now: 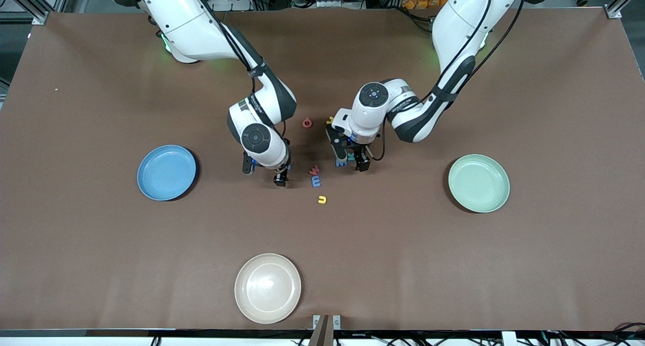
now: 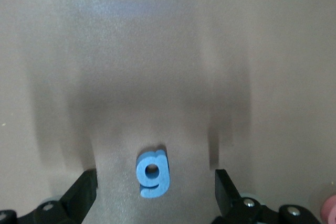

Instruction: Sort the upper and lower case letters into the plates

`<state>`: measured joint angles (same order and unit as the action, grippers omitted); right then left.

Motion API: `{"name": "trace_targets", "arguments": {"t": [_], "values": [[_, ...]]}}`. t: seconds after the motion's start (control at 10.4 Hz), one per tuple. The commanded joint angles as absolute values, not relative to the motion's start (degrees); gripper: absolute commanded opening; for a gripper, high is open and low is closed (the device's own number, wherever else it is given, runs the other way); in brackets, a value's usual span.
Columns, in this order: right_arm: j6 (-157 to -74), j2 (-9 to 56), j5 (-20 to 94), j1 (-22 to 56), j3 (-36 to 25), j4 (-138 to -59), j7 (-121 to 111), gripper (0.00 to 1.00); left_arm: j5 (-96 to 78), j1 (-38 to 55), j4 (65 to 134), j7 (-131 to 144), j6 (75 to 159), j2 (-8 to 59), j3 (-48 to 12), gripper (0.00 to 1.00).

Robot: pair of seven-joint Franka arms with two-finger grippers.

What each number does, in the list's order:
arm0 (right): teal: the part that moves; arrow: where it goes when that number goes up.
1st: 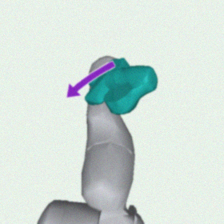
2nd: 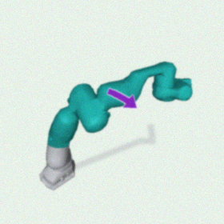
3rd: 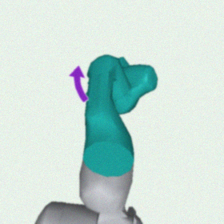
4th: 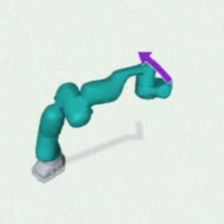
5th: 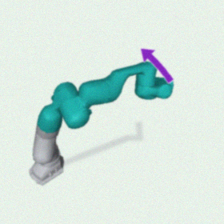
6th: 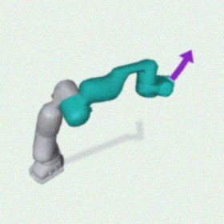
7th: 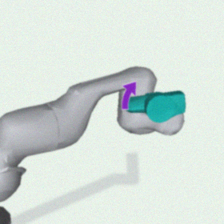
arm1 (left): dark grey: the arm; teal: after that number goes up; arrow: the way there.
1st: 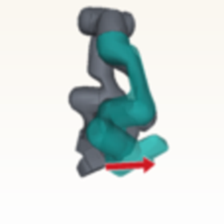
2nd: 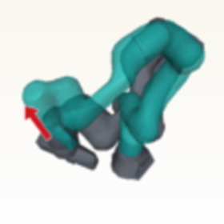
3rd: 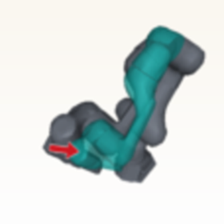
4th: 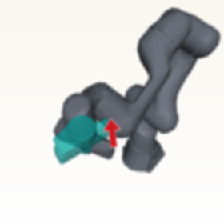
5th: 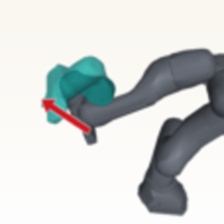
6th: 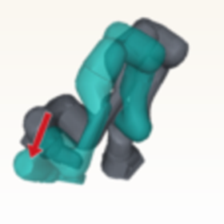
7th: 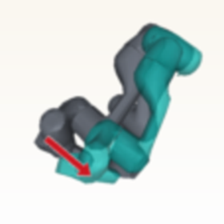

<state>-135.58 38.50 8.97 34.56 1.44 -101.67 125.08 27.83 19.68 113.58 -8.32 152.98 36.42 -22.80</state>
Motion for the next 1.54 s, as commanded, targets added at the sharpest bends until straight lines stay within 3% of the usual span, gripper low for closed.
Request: {"name": "trace_targets", "arguments": {"t": [0.0,0.19,0.87,0.96,1.16,1.25,1.35,1.44], "values": [[-137.11,36.83,6.33,35.16,1.58,-103.62,129.72,1.0,30.06,20.21,112.06,-6.15,153.37,37.27,-22.5,0.93],[-137.72,36.83,6.33,35.51,1.58,-103.62,129.81,1.0,30.06,20.21,111.97,-6.24,153.37,37.27,-22.5,0.81],[-140.36,36.04,5.54,35.95,1.76,-106.35,131.4,0.99,30.06,20.3,111.97,-6.15,153.37,37.79,-22.5,0.79],[-140.45,36.04,5.28,36.03,1.76,-106.43,131.4,0.98,30.06,20.65,111.97,-6.15,153.37,37.88,-22.41,0.73],[-140.97,36.12,4.92,36.04,1.93,-106.52,131.4,0.89,30.15,20.65,111.88,-6.33,153.37,37.88,-22.33,0.58],[-140.98,36.12,4.57,36.04,2.02,-106.52,131.48,0.85,32.23,20.57,111.88,-6.33,153.37,37.88,-22.24,0.39],[-141.24,36.04,4.31,36.04,2.02,-106.78,131.48,0.79,34.6,19.96,111.88,-6.24,153.37,37.71,-22.15,0.07],[-141.68,36.04,4.31,35.95,2.02,-107.14,131.48,0.75,34.63,19.6,111.88,-6.15,153.28,37.44,-22.06,0.0]]}}
